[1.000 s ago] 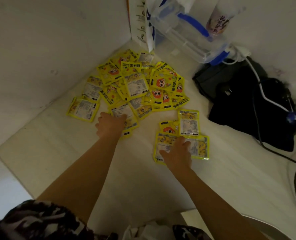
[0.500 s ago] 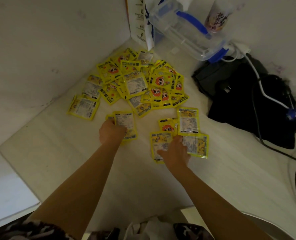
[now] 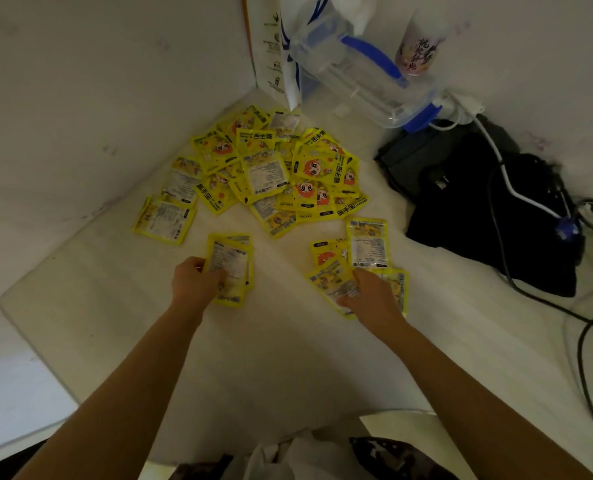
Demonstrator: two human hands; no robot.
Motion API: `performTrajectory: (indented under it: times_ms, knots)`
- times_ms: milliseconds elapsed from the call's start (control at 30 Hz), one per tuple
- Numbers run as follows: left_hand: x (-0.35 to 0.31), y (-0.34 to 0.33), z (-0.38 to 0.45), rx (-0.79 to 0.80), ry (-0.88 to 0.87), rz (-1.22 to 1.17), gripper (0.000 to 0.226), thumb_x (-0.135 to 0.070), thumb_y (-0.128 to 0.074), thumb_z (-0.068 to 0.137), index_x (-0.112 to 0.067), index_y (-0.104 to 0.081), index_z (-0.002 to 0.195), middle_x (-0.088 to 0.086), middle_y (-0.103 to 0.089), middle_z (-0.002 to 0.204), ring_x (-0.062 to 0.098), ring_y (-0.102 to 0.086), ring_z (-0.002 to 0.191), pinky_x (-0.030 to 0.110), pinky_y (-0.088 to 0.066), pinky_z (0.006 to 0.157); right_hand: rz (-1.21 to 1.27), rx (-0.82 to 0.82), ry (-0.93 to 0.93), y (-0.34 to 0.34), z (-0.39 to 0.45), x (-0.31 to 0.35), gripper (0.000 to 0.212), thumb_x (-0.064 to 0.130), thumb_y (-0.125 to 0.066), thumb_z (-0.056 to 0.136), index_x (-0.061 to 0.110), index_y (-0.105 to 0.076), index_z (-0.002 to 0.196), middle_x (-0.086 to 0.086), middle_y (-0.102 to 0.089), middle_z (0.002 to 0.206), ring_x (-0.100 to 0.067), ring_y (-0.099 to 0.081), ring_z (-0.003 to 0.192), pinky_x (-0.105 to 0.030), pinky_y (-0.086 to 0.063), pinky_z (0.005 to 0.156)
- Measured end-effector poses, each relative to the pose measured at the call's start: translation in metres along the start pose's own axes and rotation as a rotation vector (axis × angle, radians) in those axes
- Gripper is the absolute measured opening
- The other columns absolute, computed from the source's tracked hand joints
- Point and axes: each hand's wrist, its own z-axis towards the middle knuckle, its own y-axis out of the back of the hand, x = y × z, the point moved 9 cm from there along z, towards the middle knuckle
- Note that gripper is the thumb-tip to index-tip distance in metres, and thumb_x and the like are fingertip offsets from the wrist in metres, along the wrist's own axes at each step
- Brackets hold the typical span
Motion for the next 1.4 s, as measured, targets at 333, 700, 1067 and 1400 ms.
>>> performTrajectory:
  times_ms: [333, 700, 1067, 1400]
  knots:
    - [0.014, 0.005, 0.005, -0.081, 0.067, -0.003, 0.013, -0.013, -0.069, 0.080, -0.005, -0.062, 0.087, 0.010, -0.062, 0.079, 0.029, -0.060, 0.077, 0.035, -0.047, 0.065, -0.248, 0.076, -0.107, 0.051, 0.021, -0.035, 0.052, 0.024, -0.071, 0.082, 0.010, -0.053, 0.129, -0.015, -0.056, 0.130, -0.031, -0.054, 0.115, -0.032, -0.045, 0.083]
    - [0.008, 0.005, 0.004, -0.126, 0.035, 0.137, 0.024, -0.023, -0.075, 0.075, -0.004, -0.067, 0.087, 0.015, -0.067, 0.087, 0.031, -0.062, 0.077, 0.036, -0.049, 0.064, 0.104, -0.101, -0.229, 0.059, 0.062, -0.038, 0.034, 0.023, -0.072, 0.079, 0.005, -0.066, 0.107, -0.015, -0.067, 0.108, -0.032, -0.063, 0.102, -0.034, -0.048, 0.084]
    - [0.019, -0.016, 0.016, -0.101, 0.045, 0.188, 0.034, -0.030, -0.076, 0.064, -0.009, -0.065, 0.087, 0.017, -0.063, 0.096, 0.032, -0.064, 0.073, 0.045, -0.059, 0.068, 0.157, -0.158, -0.311, 0.048, 0.089, -0.048, 0.047, 0.032, -0.075, 0.065, 0.011, -0.064, 0.107, -0.019, -0.061, 0.112, -0.033, -0.061, 0.102, -0.044, -0.052, 0.091]
    - [-0.001, -0.015, 0.001, -0.052, 0.034, 0.194, 0.032, -0.023, -0.075, 0.072, -0.005, -0.066, 0.097, 0.013, -0.069, 0.092, 0.032, -0.065, 0.085, 0.039, -0.055, 0.074, 0.263, -0.159, -0.310, 0.050, 0.080, -0.030, 0.035, 0.016, -0.076, 0.073, 0.005, -0.066, 0.104, -0.018, -0.068, 0.107, -0.033, -0.065, 0.100, -0.041, -0.053, 0.088]
